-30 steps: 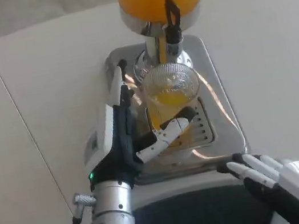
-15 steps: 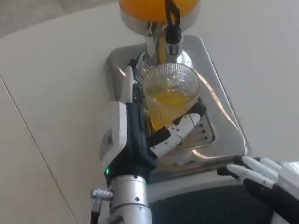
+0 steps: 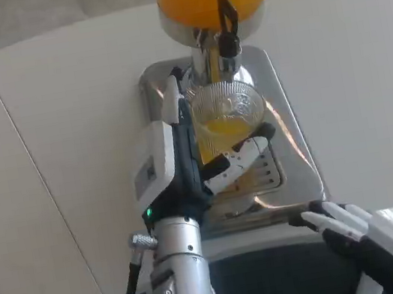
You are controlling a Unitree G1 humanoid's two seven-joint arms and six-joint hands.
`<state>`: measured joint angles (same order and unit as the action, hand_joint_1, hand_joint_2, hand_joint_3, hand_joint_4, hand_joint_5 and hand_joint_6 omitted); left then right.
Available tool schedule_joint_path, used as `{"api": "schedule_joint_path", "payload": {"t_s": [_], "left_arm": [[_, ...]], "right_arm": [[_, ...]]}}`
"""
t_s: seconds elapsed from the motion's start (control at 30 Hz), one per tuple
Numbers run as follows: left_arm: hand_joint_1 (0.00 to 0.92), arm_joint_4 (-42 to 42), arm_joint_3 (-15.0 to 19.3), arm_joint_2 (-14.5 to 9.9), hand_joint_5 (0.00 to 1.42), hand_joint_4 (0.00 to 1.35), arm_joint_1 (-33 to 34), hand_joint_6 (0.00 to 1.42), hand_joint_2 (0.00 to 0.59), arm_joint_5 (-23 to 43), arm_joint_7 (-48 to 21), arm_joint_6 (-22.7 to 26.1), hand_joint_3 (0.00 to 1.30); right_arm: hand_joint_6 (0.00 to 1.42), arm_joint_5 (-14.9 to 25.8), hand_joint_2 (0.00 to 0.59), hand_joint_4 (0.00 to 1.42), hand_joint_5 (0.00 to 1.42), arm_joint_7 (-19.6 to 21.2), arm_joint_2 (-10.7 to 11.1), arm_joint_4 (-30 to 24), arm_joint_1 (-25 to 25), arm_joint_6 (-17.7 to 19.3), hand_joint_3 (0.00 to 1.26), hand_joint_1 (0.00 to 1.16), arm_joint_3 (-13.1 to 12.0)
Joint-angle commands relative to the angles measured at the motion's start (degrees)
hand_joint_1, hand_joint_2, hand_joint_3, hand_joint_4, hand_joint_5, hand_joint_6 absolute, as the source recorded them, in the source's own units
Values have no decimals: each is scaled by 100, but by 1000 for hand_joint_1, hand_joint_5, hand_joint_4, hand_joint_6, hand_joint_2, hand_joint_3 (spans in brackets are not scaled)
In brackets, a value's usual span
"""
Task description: Grasp the cup under the faucet to collect the drink, then remove the cup.
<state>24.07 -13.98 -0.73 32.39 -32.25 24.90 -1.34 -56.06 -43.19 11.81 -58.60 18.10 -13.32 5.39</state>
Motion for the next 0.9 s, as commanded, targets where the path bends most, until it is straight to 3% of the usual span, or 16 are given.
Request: {"api": "schedule_joint_path", "payload": {"t_s": [0.03,0.33,0.67,0.9], "left_arm": [[457,172,-135,64,232,0,125,449,77,-137,123,102,0],[440,265,-207,160,274,0,244,487,76,-287,383,440,0],[431,261,-341,243,331,0,309,554,79,-359,545,704,0],[428,267,-419,283,445,0,266,769,85,-451,869,744,0]], "right_arm": [[0,19,448,0,0,-73,31,54,-30,-72,98,739,-66],[0,117,451,0,0,-160,74,4,-59,-165,104,754,-181],[0,39,460,0,0,-111,12,188,-166,-217,105,770,-65],[0,-8,462,0,0,-33,-24,266,-185,-238,105,779,-19]]}}
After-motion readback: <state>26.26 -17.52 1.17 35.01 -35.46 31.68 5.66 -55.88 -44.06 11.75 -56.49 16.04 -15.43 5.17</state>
